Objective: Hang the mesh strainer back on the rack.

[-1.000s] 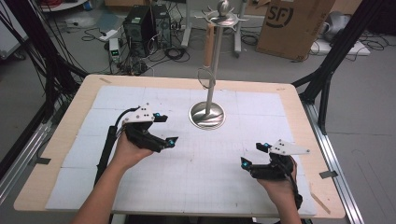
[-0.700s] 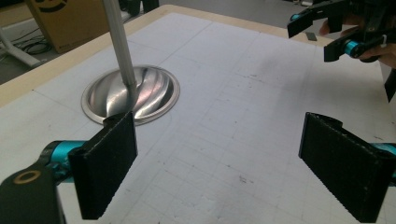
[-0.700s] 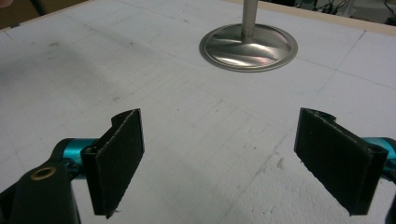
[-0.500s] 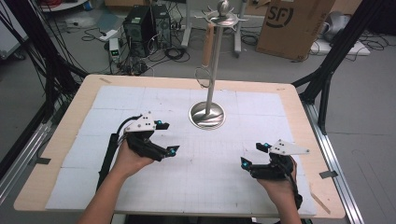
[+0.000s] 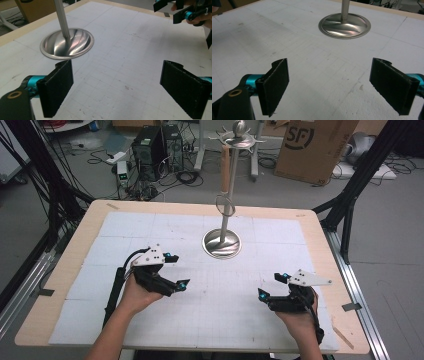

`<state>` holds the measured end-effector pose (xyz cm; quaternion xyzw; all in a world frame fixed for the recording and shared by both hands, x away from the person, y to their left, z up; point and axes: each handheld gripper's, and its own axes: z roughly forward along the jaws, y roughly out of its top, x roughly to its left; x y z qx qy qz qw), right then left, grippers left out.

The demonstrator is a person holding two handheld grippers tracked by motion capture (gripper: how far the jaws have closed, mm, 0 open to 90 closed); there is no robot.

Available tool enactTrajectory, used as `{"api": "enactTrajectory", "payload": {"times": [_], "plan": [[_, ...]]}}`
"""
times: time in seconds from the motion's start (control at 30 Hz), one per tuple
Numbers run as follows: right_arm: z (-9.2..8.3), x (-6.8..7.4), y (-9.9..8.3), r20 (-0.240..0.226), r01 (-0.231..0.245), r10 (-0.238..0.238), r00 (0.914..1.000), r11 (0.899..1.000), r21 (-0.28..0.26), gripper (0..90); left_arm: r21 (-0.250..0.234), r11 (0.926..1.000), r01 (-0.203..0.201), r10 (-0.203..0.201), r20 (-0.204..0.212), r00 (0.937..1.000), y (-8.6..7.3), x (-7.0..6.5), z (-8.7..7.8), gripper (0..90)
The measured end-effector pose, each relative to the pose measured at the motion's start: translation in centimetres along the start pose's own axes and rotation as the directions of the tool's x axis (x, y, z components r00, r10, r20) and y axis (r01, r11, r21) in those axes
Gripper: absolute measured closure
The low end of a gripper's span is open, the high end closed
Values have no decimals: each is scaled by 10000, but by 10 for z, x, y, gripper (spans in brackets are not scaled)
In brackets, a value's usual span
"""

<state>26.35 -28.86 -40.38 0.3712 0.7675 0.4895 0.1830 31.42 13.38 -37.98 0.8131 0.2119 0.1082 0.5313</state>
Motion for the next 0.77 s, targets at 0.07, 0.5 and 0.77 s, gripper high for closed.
{"api": "enactTrajectory", "payload": {"times": [0.07,0.5,0.77], "plan": [[0,0,0,6,21,-21,10000,10000,4,149,9,9999,101,-101,15,9999,-4,1,0,122],[1,1,0,10,50,-50,10000,10000,41,149,109,9992,385,-385,-48,9992,-18,1,-3,122],[1,0,0,-21,70,-70,10000,10000,50,149,181,9987,469,-468,-80,9989,-21,2,-2,123]]}}
